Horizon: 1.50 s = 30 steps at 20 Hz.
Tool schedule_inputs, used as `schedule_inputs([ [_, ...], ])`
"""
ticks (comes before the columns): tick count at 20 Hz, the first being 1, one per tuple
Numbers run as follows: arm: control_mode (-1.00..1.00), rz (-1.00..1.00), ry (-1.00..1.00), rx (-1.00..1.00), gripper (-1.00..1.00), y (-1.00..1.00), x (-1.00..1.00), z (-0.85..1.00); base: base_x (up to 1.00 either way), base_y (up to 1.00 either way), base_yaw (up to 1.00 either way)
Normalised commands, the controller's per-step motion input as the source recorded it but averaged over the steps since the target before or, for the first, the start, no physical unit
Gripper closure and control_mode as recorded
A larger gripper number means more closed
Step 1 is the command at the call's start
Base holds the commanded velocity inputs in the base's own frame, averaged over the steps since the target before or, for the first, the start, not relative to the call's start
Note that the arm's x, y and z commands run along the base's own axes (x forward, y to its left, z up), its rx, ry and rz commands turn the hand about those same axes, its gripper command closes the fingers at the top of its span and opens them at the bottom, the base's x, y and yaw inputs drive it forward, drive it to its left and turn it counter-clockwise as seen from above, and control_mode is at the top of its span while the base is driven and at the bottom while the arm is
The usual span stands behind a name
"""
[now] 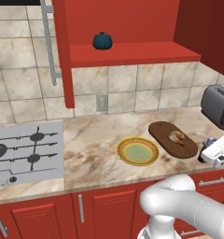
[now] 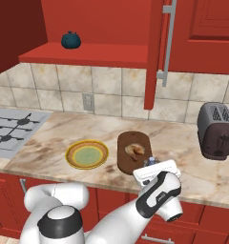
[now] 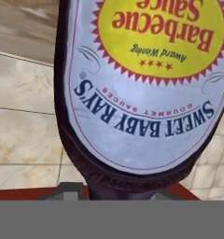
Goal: Pick the chicken drumstick from the plate and place it on the cutting board. Then pick the condiment bottle from the cabinet and place it next to the cutting board.
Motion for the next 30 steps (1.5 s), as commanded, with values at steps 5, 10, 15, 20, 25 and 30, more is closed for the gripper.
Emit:
schedule_inputs([
  [5, -1.00, 0.00, 0.00, 0.00, -1.00, 0.00, 0.00, 0.00, 0.00, 0.00, 0.00],
  [10, -1.00, 0.00, 0.00, 0.00, -1.00, 0.00, 0.00, 0.00, 0.00, 0.00, 0.00],
  [15, -1.00, 0.00, 0.00, 0.00, -1.00, -0.02, -0.05, 0.09, 0.00, 0.00, 0.00],
  [20, -1.00, 0.00, -0.01, 0.00, -1.00, -0.12, -0.14, 0.35, 0.00, 0.00, 0.00],
  [25, -1.00, -0.01, 0.00, 0.00, -1.00, -0.13, -0.17, 0.49, 0.00, 0.00, 0.00],
  [30, -1.00, -0.01, 0.00, 0.00, -1.00, -0.14, -0.36, 0.51, 0.00, 0.00, 0.00],
])
